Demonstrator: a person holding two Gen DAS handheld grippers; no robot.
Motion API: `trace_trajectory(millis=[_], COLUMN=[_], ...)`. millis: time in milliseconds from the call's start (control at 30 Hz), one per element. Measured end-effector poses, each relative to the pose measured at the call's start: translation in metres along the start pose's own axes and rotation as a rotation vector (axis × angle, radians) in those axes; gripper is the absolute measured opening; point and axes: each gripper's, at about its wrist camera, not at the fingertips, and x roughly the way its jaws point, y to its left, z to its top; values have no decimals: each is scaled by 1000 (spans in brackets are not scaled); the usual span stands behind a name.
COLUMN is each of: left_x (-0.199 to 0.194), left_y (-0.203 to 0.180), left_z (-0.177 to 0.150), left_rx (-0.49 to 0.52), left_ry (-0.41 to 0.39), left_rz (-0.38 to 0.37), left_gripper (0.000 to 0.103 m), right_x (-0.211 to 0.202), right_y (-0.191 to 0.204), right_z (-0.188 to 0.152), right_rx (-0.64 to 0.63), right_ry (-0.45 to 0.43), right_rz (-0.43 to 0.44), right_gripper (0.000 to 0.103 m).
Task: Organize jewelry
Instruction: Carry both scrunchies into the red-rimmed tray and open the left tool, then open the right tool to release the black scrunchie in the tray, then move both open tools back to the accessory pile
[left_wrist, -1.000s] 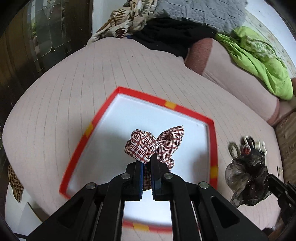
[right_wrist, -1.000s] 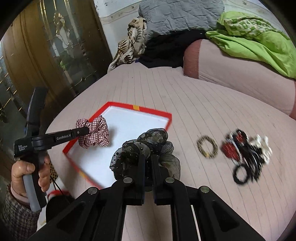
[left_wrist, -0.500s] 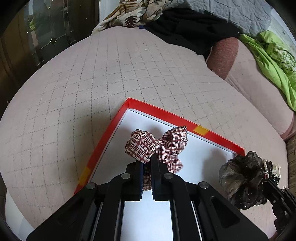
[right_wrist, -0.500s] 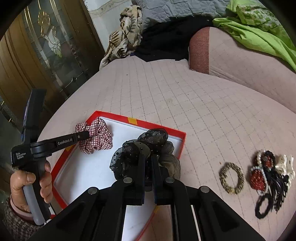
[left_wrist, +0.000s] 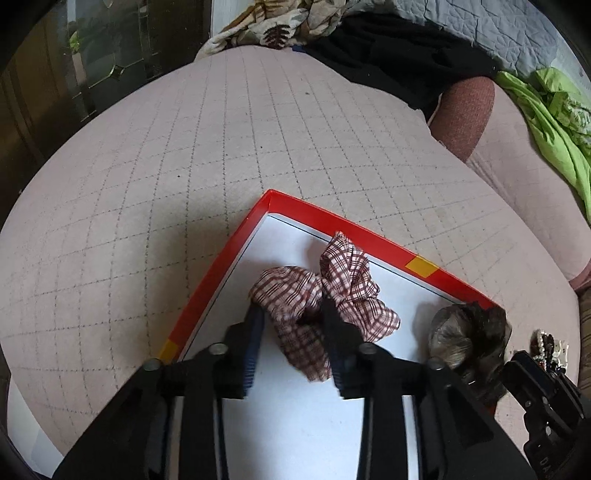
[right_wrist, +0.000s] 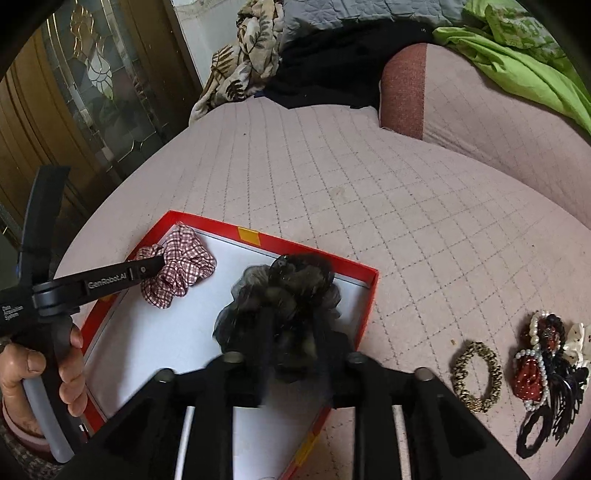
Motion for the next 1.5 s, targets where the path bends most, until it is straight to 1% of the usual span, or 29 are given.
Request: trace_trajectory(millis=[100,167,233,300,433,567,667,733,800,833,867,933,967,1033,1133,1233,1300,1367,1433,1500], left_x=[-15,-27,-43,-57,-71,-66,-56,-46,-35,-30,-25,-22,-22,-25,-30,-34,-40,-55,-82,-118], left_y=[-3,-7,-14,-23,-47,-80,-111,-135,-153,-162,-168,-176,-179,-184,-197,-208,-212,-211,-214,-220], left_z=[-5,-10,-19,-32,-63,-96,-118,-131,-138,-141,-143,-146,-147,-149,-158,-169,-172,-170,-167,-163], left_rx=[-9,-11,-7,8,66,113,177,251,304,321,326,329,326,315,354,390,394,380,376,383], left_ry=[-13,-23,-35,-44,-26,26,44,55,75,92,109,110,106,110,116,101,94,74,40,-9], left_rz=[-13,-24,-34,-55,-78,-121,-154,-144,-131,-127,-123,-75,-67,-77,-72,-38,-19,-27,-60,-100], left_gripper=[33,37,40,42,42,42,42,42,42,37,22,21,21,20,18,18,18,18,18,18], right_x=[-13,-26,-39,-55,-89,-122,-149,-164,-181,-190,-198,-214,-220,-233,-245,-251,-256,-262,-272,-281], right_y=[-1,-3,-5,-12,-36,-71,-97,-110,-123,-130,-136,-149,-153,-165,-178,-187,-192,-197,-200,-204], right_z=[-2,-5,-11,-21,-49,-80,-104,-115,-128,-135,-141,-152,-157,-166,-176,-185,-191,-196,-198,-197], right_rx=[-9,-11,-9,2,59,146,212,244,272,286,298,324,333,358,392,420,431,437,432,416], right_ry=[-19,-32,-47,-63,-73,-77,-90,-102,-117,-127,-136,-159,-168,-187,-199,-205,-208,-214,-223,-228], right_rz=[-7,-8,-14,-20,-32,-66,-98,-117,-139,-149,-159,-175,-181,-190,-189,-183,-181,-183,-194,-210], right_gripper=[36,39,47,51,52,52,52,52,52,52,52,52,52,52,52,52,52,52,52,52])
